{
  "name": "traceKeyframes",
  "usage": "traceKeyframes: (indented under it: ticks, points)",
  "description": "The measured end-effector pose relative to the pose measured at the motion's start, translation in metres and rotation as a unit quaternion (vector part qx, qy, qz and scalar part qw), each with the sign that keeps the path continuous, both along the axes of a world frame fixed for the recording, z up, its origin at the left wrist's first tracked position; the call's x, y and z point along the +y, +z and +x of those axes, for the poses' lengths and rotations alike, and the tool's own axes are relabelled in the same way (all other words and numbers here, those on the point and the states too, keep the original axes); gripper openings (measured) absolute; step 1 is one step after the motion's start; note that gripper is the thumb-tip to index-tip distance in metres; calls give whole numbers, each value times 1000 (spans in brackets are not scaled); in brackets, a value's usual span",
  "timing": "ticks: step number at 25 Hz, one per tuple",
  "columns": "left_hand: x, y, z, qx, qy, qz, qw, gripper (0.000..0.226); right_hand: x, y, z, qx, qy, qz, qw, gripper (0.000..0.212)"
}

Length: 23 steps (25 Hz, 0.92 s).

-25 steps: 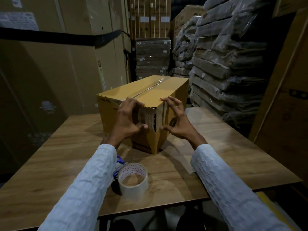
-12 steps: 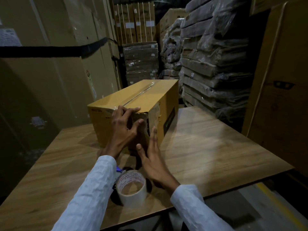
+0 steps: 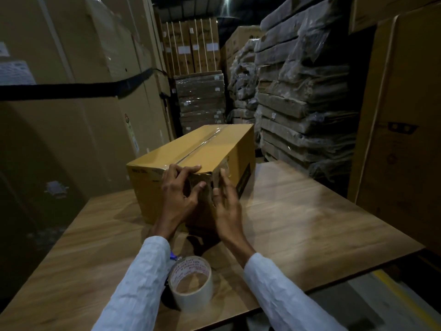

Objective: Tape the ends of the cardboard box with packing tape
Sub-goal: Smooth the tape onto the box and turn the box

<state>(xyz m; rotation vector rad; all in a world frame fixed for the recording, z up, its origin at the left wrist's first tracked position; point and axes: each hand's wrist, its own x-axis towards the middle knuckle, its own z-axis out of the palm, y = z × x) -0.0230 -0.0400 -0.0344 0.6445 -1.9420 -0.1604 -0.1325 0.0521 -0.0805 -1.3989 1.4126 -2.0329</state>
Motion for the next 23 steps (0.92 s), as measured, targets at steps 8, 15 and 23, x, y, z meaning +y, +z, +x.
traceKeyframes:
  ticks: [8, 15, 23]
  points:
    - [-1, -2, -1, 10, -6, 5, 1000, 40, 14, 17, -13, -334, 242, -100, 906, 14]
    - [3, 0, 0, 7, -4, 20, 1000, 43, 14, 6, -19, -200, 154, -23, 967, 46]
    - [3, -1, -2, 13, 9, 4, 1000, 39, 17, -10, 8, 154, 85, 80, 981, 74]
